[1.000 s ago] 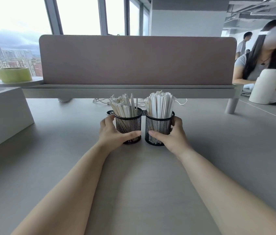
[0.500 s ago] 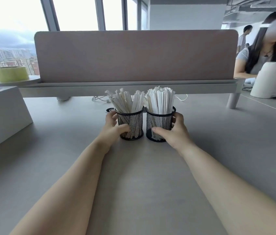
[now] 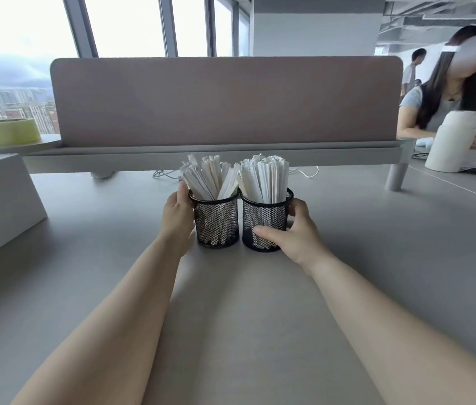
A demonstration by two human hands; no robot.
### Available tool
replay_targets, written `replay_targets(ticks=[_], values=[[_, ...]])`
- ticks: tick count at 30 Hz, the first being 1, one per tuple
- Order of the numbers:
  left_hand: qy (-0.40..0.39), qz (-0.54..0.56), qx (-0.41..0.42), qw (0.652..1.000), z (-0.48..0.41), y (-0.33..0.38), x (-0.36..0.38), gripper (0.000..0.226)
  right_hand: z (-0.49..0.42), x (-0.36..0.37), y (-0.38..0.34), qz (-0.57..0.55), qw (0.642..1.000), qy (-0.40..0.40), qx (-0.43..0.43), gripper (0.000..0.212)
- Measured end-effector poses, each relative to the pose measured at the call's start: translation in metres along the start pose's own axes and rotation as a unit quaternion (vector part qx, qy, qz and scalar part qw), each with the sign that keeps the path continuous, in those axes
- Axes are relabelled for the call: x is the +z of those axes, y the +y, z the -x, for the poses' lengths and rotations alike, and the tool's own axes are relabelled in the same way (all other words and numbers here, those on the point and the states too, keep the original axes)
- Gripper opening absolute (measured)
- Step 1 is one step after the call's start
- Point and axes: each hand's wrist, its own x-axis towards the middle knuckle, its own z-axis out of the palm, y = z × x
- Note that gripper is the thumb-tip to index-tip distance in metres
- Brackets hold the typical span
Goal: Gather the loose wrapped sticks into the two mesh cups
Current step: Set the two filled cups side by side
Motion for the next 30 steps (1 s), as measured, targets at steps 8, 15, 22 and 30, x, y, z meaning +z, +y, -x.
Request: replay_targets(ticks=[8,15,22,30], values=[[-0.119,-0.082,0.066,0.987,0.029,-0.007,-0.007,0.066,-0.004,-0.002,0.004,-0.005,1.000,0.006,0.018,0.080],[-0.096,-0.186,0.088,0.974,0.023,-0.022,-0.009,0.081,-0.004,0.000,0.005,0.027,0.999,0.015,0.014,0.082],[-0.061,-0.210,0.096,0.971,0.009,-0.030,0.005,0.074,-0.010,0.004,0.010,0.064,0.997,0.039,0.001,0.083],[-0.060,-0.249,0.079,0.963,0.010,-0.032,0.006,0.093,-0.013,0.004,0.012,0.082,0.996,0.038,0.007,0.083]])
